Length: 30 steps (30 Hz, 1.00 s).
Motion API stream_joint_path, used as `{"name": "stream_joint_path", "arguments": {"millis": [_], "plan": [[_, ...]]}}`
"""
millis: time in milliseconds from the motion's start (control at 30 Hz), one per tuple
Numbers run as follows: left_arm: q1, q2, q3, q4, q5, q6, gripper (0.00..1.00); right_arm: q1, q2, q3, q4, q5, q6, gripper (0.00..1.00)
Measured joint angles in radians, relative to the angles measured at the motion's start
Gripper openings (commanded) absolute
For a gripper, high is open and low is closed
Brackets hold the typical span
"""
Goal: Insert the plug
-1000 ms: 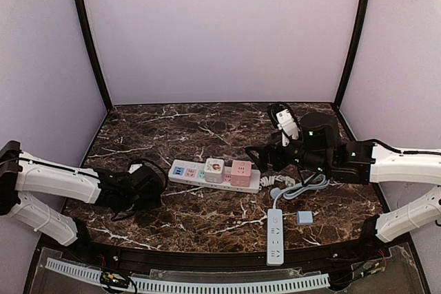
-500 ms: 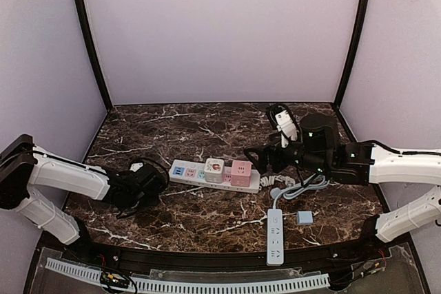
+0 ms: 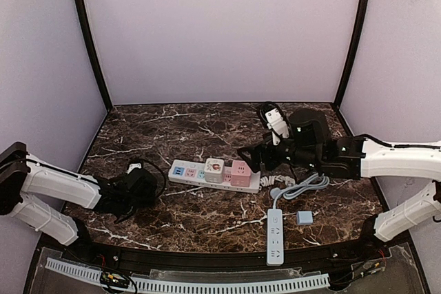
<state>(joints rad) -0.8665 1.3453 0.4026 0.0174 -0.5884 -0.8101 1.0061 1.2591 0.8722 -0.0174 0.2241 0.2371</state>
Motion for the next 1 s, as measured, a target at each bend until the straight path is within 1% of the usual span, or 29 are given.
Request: {"name": "stream_joint_path", "arguments": {"millis": [133,267,433,533,700,833,1000], "plan": [[0.000,-0.135,-0.075,0.115,0.035,0.116,0.17,0.000,0.023,0.081,-0.040,-0.058,-0.001,0.99],[-0.014,-0.262,-0.125,0.264,0.080,0.269,0.18,0.000,0.066,0.164,-0.077,-0.167,-0.001,0.99],[-0.064,-0.345,-0.159,0.477,0.166,0.493,0.18,0.000,0.157,0.280,-0.153,-0.330,0.004,0.98],[-0.080,-0.339,-0.176,0.603,0.242,0.617,0.17,0.000,0.217,0.347,-0.208,-0.426,0.005,0.99],[-0.110,-0.275,-0.196,0.784,0.362,0.809,0.15,0.000,0.302,0.461,-0.322,-0.568,0.005,0.99],[-0.135,-0.233,-0.201,0.866,0.430,0.914,0.15,0.000,0.382,0.570,-0.414,-0.637,0.008,0.99],[-0.153,-0.197,-0.201,0.934,0.474,1.000,0.14,0.000,0.459,0.636,-0.502,-0.688,0.040,0.97]]}}
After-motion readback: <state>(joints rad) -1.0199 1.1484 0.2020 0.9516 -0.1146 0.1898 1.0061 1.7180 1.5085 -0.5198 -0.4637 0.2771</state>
